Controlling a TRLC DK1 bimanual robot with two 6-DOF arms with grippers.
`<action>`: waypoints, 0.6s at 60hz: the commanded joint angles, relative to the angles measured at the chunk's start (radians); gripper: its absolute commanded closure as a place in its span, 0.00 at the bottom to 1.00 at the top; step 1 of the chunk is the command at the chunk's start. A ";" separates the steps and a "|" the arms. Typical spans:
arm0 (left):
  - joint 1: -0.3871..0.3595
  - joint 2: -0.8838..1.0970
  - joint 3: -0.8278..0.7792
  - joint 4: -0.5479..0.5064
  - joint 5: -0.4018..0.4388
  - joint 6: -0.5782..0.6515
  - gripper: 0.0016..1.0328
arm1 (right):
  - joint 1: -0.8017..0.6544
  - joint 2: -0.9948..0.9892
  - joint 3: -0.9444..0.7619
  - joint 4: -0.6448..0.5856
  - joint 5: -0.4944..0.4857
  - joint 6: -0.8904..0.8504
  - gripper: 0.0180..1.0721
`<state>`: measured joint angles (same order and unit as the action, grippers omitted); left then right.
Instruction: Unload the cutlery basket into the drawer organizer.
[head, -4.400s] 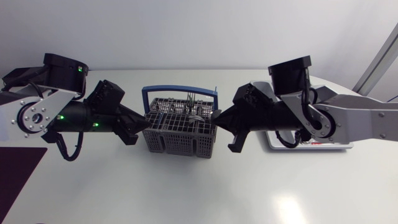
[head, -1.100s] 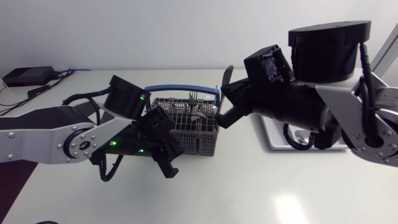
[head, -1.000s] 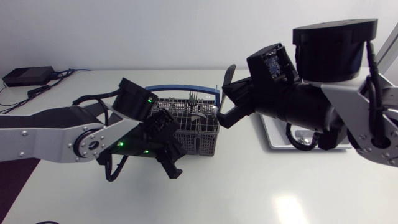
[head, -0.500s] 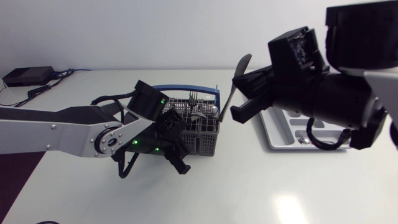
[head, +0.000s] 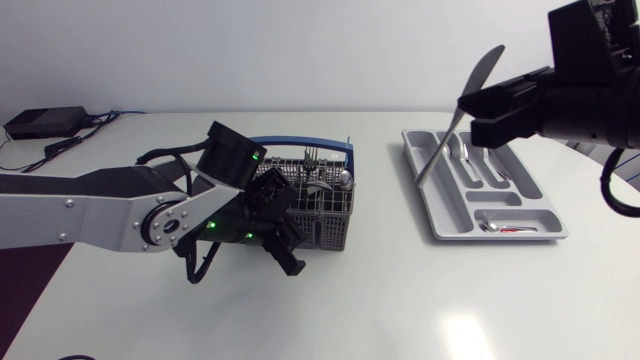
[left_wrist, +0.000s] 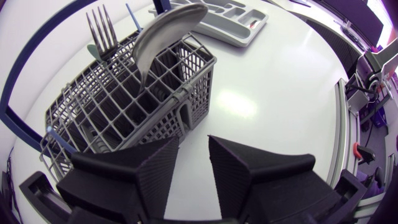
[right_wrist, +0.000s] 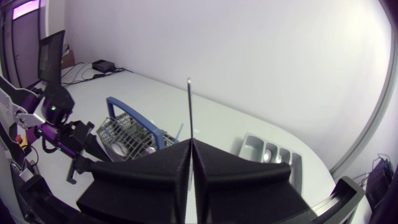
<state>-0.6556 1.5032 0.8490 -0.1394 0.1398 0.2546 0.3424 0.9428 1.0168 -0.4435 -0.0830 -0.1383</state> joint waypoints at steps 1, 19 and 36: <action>0.011 -0.023 -0.018 0.003 -0.006 -0.002 0.66 | -0.115 0.040 0.026 -0.020 -0.050 -0.041 0.94; 0.004 -0.035 -0.025 0.003 -0.006 0.008 0.66 | -0.404 0.220 0.057 -0.015 -0.136 -0.170 0.94; 0.002 -0.043 -0.037 0.004 -0.006 0.021 0.66 | -0.585 0.415 0.183 -0.026 -0.161 -0.245 0.94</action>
<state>-0.6514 1.4769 0.8440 -0.1394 0.1398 0.2623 -0.2100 1.3102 1.1458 -0.4614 -0.2359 -0.3458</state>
